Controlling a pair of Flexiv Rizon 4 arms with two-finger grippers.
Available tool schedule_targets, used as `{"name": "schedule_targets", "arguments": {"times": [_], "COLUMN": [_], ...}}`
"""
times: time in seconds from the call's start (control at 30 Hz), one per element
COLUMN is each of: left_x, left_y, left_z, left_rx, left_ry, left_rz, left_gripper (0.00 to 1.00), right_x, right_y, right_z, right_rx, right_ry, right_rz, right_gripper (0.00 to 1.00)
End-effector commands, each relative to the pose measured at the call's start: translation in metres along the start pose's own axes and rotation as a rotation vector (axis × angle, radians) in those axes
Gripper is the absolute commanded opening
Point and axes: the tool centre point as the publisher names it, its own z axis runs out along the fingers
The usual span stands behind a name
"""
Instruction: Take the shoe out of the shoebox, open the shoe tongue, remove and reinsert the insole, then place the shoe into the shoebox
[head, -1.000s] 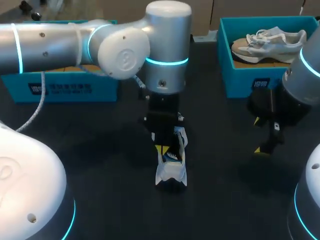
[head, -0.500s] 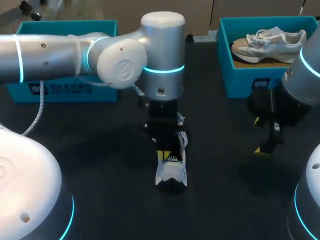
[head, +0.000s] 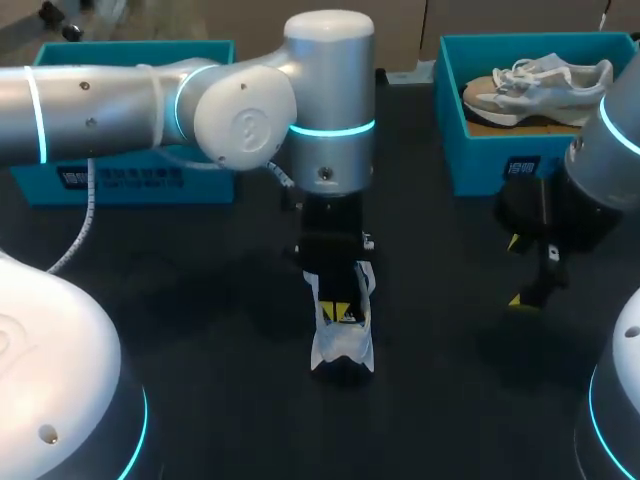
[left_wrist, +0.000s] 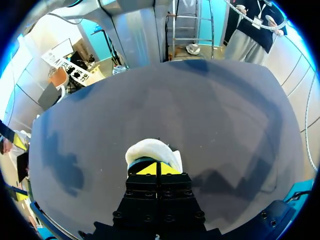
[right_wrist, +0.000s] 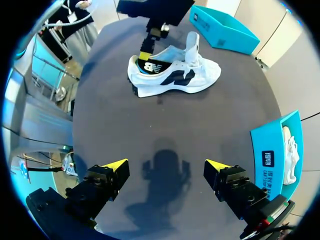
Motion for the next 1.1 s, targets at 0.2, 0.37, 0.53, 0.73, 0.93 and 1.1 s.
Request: {"name": "schedule_targets", "arguments": {"times": [0.2,0.37,0.53,0.73,0.93,1.1], "left_x": [-0.001,0.004,0.001,-0.007,-0.016,-0.016], "left_y": [0.009,0.016,0.01,0.001,0.006,0.006], "left_z": [0.035,0.039,0.018,0.019,0.041,0.058], "left_rx": [0.0,-0.017,-0.032,-0.04,-0.012,-0.047], "left_ry": [0.024,0.033,-0.026,-0.038,-0.012,0.014], "left_rz": [-0.036,-0.067,-0.059,-0.029,-0.035,-0.034], "left_gripper": [0.0,0.0,0.0,0.0,0.0,0.0], "right_x": [0.001,0.001,0.001,0.001,0.001,0.001], "right_y": [-0.001,-0.001,-0.001,-0.001,-0.001,-0.001], "right_z": [0.0,0.0,0.0,0.0,0.0,0.0], "right_rx": [0.0,0.0,0.0,0.0,0.0,0.0], "right_ry": [-0.002,-0.002,-0.002,-0.002,-0.002,-0.002], "right_rz": [0.0,0.0,0.0,0.0,0.0,0.0], "right_gripper": [1.0,1.0,1.0,1.0,1.0,1.0]}}
